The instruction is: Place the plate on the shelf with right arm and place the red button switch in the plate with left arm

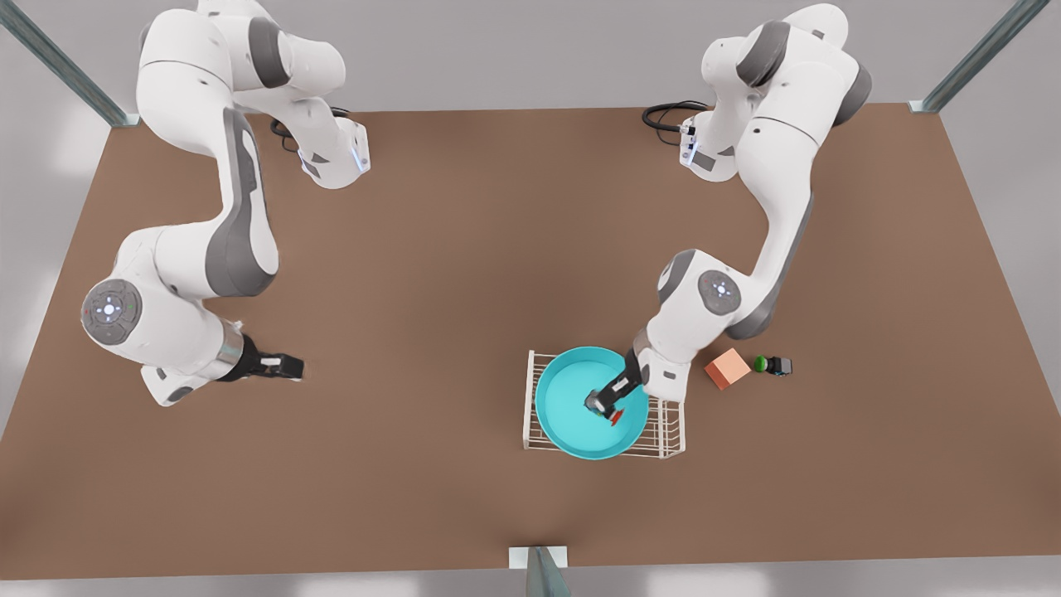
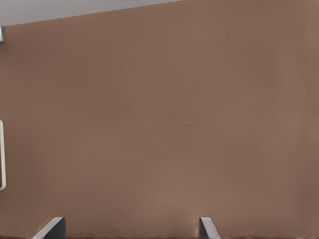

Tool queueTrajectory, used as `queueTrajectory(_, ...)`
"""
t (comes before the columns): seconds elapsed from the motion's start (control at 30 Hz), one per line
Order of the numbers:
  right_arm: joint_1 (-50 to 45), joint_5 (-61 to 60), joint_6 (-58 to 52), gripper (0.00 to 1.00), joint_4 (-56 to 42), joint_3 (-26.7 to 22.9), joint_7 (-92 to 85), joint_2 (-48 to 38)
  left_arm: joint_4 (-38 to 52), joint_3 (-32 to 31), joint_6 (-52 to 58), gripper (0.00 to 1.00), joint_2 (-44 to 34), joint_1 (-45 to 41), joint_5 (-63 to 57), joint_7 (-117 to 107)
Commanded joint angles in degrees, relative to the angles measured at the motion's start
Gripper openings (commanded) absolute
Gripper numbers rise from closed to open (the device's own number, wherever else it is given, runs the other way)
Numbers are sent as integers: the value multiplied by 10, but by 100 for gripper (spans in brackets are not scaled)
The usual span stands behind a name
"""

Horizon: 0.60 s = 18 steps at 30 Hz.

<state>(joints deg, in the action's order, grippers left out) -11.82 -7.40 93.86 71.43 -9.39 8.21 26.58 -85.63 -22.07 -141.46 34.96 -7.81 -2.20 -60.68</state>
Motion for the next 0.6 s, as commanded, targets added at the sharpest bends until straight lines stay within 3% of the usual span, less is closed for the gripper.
queueTrajectory(0.0,17,49,-88,100,-1,0,-205,2,-1,2,33,100,-12,9,-53,-98)
queueTrajectory(0.1,21,49,-85,100,-1,0,-202,4,32,-3,396,100,-89,103,-40,303)
queueTrajectory(0.2,21,48,-85,100,-1,0,-202,8,74,3,507,100,-104,173,-20,447)
queueTrajectory(0.27,21,47,-85,100,-1,0,-202,9,91,25,506,100,-103,183,-32,466)
queueTrajectory(0.3,21,47,-85,100,-1,0,-202,9,83,177,504,100,-129,76,6,593)
queueTrajectory(0.33,21,46,-84,100,-1,0,-202,10,7,200,454,100,-179,68,40,612)
queueTrajectory(0.37,21,45,-84,100,-1,0,-202,15,-154,200,330,100,-270,68,40,617)
queueTrajectory(0.43,21,46,-83,100,-1,0,-202,16,-83,200,356,100,-238,74,33,634)
queueTrajectory(0.57,21,45,-83,100,-1,0,-206,17,-70,198,365,100,-225,75,36,643)
